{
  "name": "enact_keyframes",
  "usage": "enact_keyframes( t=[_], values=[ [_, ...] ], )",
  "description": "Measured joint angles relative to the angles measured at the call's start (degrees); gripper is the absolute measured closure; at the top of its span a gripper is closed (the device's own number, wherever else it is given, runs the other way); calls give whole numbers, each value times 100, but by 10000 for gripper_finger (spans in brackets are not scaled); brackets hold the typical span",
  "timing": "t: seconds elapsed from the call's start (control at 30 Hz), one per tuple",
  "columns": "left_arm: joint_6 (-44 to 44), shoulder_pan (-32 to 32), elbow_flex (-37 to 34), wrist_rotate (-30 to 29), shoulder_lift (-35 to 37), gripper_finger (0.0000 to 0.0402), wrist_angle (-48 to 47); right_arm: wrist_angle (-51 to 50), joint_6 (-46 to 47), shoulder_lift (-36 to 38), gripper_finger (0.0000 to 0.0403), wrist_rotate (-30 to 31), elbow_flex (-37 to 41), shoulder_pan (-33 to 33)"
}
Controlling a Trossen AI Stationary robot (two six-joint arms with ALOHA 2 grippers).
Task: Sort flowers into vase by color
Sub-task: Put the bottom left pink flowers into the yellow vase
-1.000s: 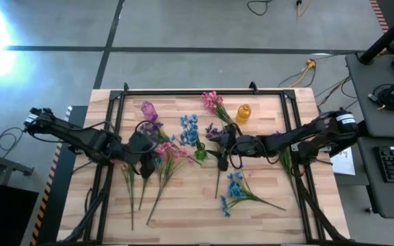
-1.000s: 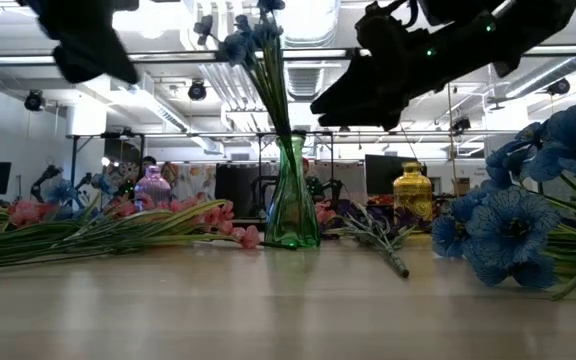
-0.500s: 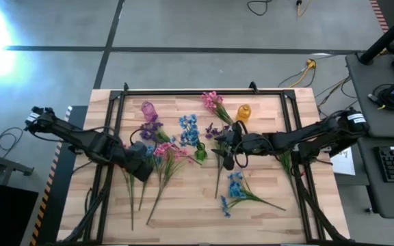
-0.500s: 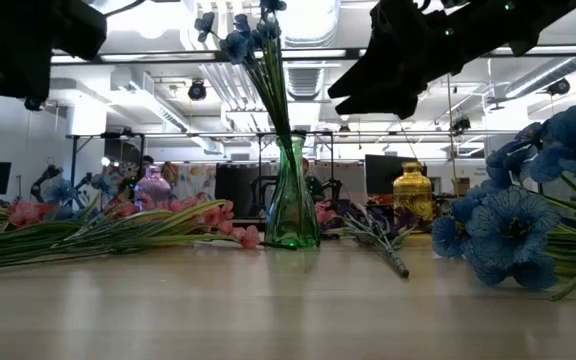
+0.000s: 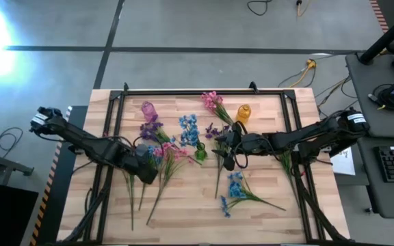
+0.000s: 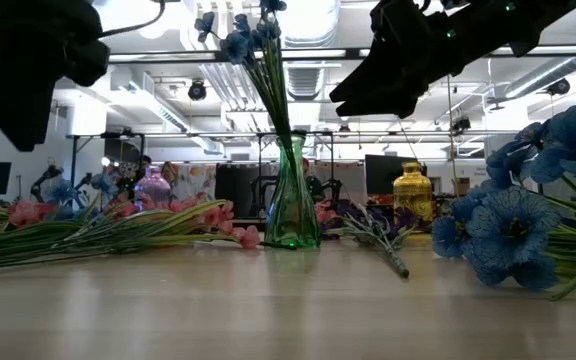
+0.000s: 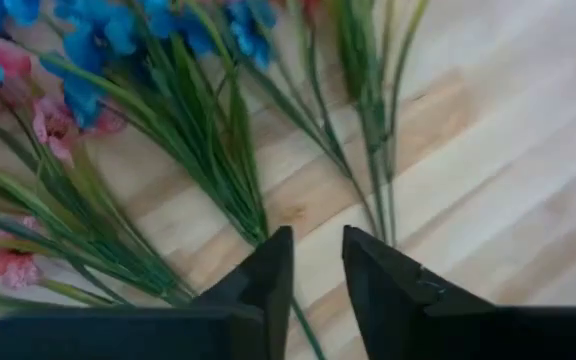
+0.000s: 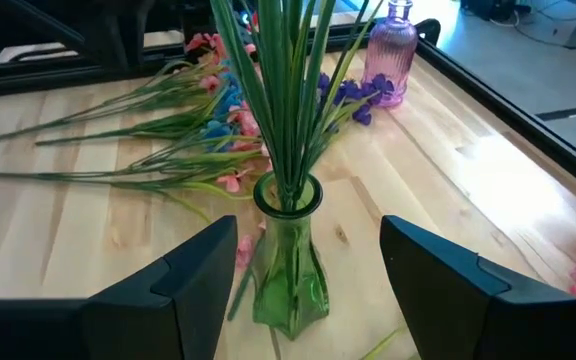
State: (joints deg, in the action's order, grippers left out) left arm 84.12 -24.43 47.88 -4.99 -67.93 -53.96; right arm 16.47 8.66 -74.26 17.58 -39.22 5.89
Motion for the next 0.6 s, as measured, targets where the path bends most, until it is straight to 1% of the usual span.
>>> enact_keyframes(
  t=[0.17,0.33,0.43,0.6],
  values=[
    [288,-190,-2,55,-478,258,-2,2,-127,0,163,0,0,0],
    [400,-279,-2,66,-916,221,-8,4,-194,-2,161,30,0,0],
    [400,-279,-2,64,-1117,213,-8,6,-180,-2,163,39,0,0],
    [427,-279,-2,55,-1362,214,9,4,-176,-4,161,39,0,0]
  ],
)
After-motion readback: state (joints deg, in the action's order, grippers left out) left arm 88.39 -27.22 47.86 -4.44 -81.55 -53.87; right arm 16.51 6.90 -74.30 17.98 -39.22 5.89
